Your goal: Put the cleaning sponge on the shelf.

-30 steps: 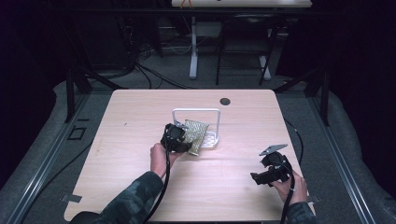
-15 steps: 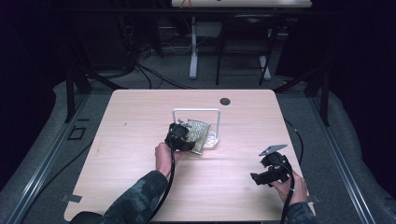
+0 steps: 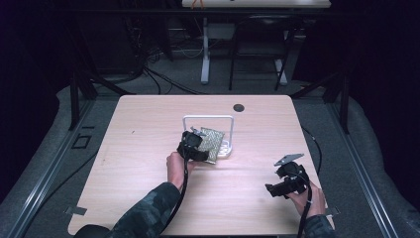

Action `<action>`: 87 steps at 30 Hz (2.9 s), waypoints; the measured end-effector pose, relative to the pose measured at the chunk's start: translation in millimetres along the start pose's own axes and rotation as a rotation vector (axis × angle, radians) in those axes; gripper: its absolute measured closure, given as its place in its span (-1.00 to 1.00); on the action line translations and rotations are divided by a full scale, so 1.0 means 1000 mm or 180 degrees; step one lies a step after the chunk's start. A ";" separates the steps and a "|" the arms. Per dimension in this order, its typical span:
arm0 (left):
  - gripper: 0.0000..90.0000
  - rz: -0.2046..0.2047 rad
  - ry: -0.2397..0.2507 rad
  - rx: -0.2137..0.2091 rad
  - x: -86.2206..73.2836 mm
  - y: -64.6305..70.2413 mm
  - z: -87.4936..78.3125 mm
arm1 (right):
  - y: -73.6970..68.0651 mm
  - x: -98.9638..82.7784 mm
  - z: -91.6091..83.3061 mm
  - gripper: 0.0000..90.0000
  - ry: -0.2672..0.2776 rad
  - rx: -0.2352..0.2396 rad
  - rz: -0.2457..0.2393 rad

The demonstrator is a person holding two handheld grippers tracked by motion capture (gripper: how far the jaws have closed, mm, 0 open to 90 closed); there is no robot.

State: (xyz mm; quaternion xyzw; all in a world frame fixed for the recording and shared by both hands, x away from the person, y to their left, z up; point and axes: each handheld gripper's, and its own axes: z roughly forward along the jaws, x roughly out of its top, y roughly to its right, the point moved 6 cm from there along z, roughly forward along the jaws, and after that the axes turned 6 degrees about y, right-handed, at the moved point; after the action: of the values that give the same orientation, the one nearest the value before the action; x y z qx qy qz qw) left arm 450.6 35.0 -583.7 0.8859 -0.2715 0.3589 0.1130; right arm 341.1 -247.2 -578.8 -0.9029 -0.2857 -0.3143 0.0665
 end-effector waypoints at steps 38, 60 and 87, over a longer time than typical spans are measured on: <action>-0.72 0.0337 0.0082 -0.0350 0.002 0.005 -0.061 | 0.005 0.002 -0.002 -0.77 0.0055 -0.0008 0.0052; -1.00 0.0272 -0.0002 -0.0148 -0.045 -0.047 -0.114 | 0.005 0.004 -0.005 -0.77 0.0090 -0.0124 0.0003; -1.00 -0.0021 -0.0389 0.0009 -0.128 -0.087 -0.121 | 0.005 0.001 -0.010 -0.78 0.0128 -0.0086 0.0102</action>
State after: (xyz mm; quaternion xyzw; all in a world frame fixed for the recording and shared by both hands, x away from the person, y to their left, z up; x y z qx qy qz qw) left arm 354.1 206.0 -586.3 0.9071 -0.2745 0.3041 0.0961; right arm 339.2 -253.4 -569.6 -0.9017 -0.2655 -0.3350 0.0650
